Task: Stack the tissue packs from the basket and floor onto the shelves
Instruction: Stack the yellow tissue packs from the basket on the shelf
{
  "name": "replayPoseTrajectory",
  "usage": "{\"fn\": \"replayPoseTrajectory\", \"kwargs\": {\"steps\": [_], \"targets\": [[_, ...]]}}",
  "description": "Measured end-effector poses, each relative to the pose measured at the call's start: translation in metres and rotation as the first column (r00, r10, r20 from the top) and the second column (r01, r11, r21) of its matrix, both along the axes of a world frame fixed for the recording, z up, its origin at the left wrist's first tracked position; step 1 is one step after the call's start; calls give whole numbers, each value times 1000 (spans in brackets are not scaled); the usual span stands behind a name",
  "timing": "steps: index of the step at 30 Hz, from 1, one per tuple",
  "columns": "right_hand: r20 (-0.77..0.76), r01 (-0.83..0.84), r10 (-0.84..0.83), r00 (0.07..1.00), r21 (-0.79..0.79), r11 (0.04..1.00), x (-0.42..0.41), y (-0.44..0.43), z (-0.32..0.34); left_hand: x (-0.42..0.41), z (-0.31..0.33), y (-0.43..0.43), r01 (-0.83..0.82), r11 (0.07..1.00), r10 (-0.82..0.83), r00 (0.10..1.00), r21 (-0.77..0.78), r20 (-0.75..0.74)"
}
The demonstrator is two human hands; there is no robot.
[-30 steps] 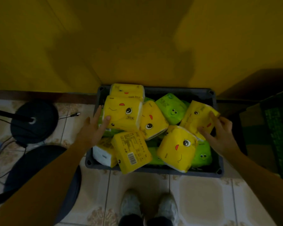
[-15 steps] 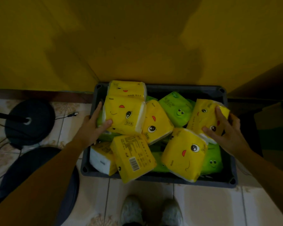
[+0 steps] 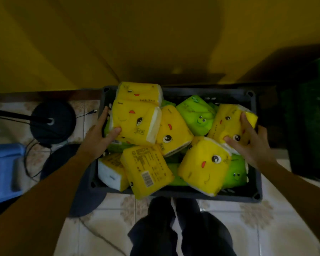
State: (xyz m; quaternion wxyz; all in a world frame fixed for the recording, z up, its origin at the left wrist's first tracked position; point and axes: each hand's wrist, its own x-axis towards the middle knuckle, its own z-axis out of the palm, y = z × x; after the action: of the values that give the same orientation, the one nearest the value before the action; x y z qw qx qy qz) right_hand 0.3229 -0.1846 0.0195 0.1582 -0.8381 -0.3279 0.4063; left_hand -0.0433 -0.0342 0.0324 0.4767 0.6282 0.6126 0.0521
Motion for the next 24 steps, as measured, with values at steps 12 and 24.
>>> {"fn": "replayPoseTrajectory", "kwargs": {"steps": [12, 24], "targets": [[49, 55, -61, 997, 125, 991, -49, -156, 264, -40, 254, -115, 174, 985, -174, 984, -6, -25], [85, 383, -396, 914, 139, 913, -119, -379, 384, -5, 376, -221, 530, 843, -531, 847, 92, -15]]}}
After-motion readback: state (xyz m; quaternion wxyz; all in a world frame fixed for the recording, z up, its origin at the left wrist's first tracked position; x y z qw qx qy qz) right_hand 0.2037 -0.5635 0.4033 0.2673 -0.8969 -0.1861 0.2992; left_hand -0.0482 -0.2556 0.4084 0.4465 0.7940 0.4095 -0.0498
